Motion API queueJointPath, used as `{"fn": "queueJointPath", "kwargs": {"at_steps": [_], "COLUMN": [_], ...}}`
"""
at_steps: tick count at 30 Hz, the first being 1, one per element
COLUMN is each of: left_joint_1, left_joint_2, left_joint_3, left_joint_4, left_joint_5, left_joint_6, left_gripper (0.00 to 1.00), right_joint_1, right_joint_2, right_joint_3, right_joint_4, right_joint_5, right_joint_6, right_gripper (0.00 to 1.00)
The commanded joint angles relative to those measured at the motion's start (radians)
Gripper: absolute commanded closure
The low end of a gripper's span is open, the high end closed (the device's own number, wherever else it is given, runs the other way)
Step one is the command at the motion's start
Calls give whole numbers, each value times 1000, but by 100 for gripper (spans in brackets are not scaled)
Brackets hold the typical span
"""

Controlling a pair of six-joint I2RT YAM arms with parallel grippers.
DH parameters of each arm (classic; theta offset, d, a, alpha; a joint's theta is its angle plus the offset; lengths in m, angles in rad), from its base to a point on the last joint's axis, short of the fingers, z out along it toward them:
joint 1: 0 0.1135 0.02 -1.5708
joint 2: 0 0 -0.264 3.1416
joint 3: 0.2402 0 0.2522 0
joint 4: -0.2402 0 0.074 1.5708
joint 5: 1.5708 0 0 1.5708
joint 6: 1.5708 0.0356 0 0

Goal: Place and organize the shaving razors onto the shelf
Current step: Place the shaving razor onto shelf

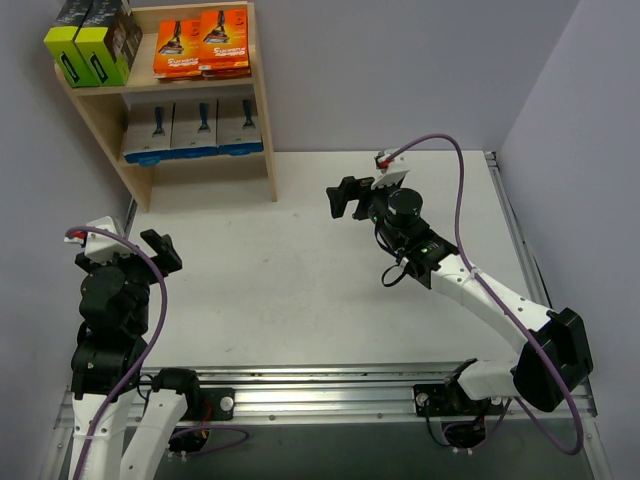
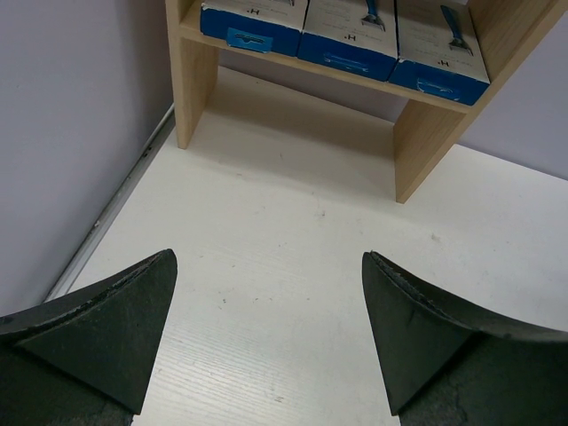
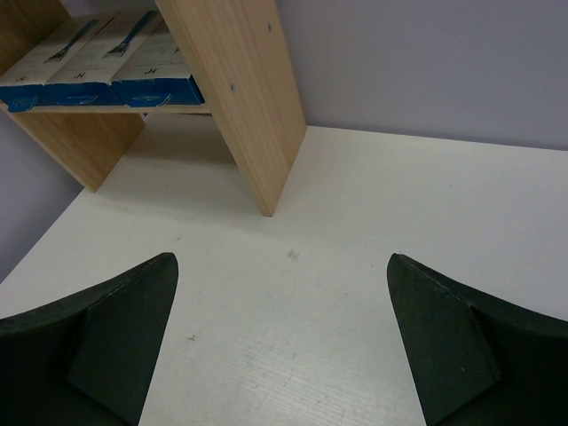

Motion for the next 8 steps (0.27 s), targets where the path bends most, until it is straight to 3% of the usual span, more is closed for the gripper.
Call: {"fn": "queueJointPath", "kwargs": {"at_steps": [1, 8], "left_joint_1": [4, 4], "left_joint_2": [-6, -7], "left_joint_3": [-6, -7], "left_joint_4": [42, 42], "left_joint_5": [18, 20], "left_joint_6": [19, 19], "left_gripper": [6, 6], "right_joint_1": [10, 12], "right_joint_2": [-46, -23], "right_joint_3": [15, 38], "right_joint_4": [55, 23], "right_joint_5": [27, 58], "right_joint_6": [-3, 0], "right_gripper": [0, 0]}}
